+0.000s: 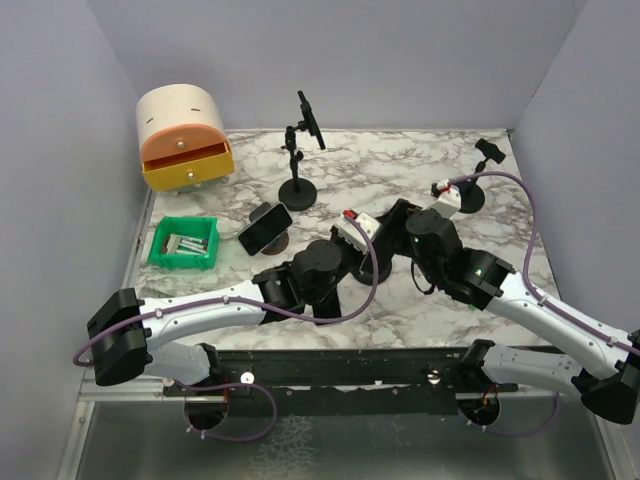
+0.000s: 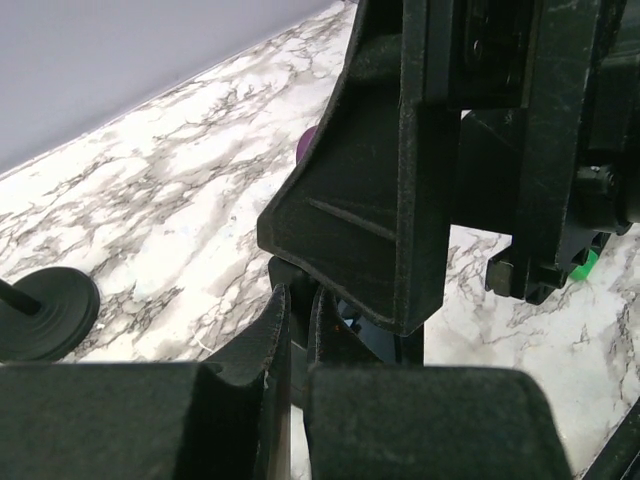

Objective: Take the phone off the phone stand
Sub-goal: Adjust the phone stand with the phone at the center of the board.

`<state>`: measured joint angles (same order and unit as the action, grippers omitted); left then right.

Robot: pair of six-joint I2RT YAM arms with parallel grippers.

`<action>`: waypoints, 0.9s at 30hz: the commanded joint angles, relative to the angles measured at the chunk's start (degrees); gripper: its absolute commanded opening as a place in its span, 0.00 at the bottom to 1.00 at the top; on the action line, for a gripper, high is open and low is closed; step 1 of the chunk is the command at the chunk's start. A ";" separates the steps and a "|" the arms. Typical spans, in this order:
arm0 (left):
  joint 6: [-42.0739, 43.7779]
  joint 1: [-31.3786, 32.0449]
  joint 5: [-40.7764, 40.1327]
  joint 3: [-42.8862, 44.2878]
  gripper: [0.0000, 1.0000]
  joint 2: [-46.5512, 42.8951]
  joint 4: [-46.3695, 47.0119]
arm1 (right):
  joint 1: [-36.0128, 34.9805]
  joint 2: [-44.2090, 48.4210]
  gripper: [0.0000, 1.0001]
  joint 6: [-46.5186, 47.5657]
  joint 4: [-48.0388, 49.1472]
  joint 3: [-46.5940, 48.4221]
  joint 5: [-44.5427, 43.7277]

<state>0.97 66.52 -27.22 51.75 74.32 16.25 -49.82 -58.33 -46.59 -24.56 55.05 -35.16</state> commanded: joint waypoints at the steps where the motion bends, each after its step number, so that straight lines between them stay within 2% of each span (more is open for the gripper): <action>1: 1.84 -6.26 -12.96 -0.33 0.00 -2.50 -4.99 | 0.04 2.97 0.00 2.82 -9.61 -1.52 -4.48; 7: 1.24 -6.66 -11.79 -0.71 0.00 -2.98 -4.76 | -0.01 2.94 0.00 2.82 -9.48 -1.49 -4.33; 11: 0.77 -6.62 -3.26 -2.68 0.00 -4.46 -1.12 | 0.01 2.83 0.00 2.50 -7.97 -1.78 -3.30; 13: -0.46 -6.59 0.85 -2.54 0.12 -4.33 -1.05 | 0.07 2.49 0.00 1.65 -7.04 -1.90 -2.58; 15: -0.71 -6.58 4.00 -2.68 0.33 -4.49 -0.53 | 0.04 2.03 0.00 0.70 -6.51 -1.77 -1.86; 17: -2.73 -6.58 6.09 -3.05 0.48 -5.09 0.61 | 0.05 1.84 0.00 -0.33 -6.00 -1.73 -1.59; 22: -4.07 -6.58 7.29 -6.34 0.71 -8.50 4.83 | 0.05 1.81 0.00 -4.18 -5.01 -2.02 -1.96; 27: -6.84 -6.58 7.36 -12.60 0.87 -13.20 11.01 | 0.43 1.90 0.00 -9.54 -2.77 -3.63 -0.23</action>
<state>-3.16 60.14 -18.70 43.62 65.21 20.64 -49.80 -56.82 -51.20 -24.93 53.74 -35.24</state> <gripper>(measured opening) 0.810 0.741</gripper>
